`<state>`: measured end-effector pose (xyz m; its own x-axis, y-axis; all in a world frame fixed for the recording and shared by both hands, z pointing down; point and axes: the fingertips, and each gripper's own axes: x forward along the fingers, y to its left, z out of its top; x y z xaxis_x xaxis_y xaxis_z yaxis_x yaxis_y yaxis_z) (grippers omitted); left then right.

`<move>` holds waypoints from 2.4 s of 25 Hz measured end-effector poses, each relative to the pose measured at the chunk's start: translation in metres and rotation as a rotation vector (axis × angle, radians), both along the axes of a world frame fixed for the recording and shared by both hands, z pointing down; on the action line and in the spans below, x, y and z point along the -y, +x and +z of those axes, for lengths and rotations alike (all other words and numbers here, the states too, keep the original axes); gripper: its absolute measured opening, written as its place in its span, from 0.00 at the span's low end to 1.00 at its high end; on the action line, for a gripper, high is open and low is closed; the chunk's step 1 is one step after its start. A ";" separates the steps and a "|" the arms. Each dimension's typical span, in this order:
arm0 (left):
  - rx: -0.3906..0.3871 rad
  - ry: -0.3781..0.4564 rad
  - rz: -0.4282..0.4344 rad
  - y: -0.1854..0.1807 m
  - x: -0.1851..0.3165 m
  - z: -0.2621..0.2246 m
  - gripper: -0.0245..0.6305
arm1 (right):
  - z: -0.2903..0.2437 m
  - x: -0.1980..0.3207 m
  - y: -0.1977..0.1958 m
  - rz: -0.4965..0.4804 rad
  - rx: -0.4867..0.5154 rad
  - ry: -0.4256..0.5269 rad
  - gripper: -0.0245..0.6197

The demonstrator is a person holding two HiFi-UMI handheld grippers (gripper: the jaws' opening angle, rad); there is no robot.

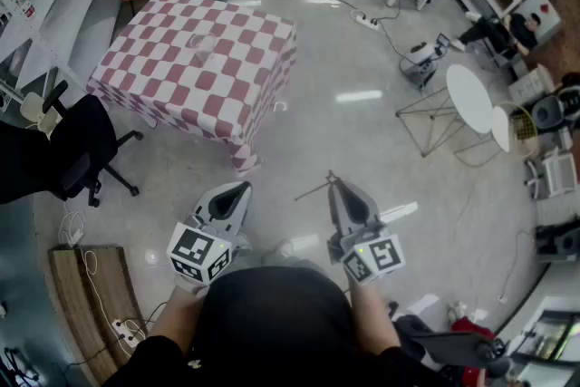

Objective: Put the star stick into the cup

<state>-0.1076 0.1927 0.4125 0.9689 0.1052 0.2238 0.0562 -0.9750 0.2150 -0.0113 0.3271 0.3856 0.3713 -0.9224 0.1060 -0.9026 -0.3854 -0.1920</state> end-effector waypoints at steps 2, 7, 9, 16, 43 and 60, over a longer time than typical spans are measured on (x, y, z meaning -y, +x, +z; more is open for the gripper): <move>-0.002 -0.016 0.019 0.001 0.003 0.001 0.10 | 0.000 0.006 -0.003 0.004 -0.003 -0.002 0.08; 0.004 -0.020 0.035 0.000 0.021 0.008 0.10 | 0.001 0.025 -0.007 0.014 -0.005 -0.012 0.08; 0.000 -0.026 0.040 0.001 0.030 0.009 0.10 | 0.003 0.034 -0.008 0.019 -0.008 -0.021 0.08; -0.008 -0.048 0.065 -0.001 0.062 0.021 0.10 | 0.007 0.063 -0.008 0.059 0.000 -0.026 0.08; 0.093 -0.018 -0.227 0.201 0.117 0.044 0.10 | 0.021 0.145 0.234 -0.254 0.038 0.011 0.08; 0.145 -0.037 -0.558 0.210 0.161 0.045 0.10 | 0.012 0.251 0.286 -0.574 0.053 0.037 0.08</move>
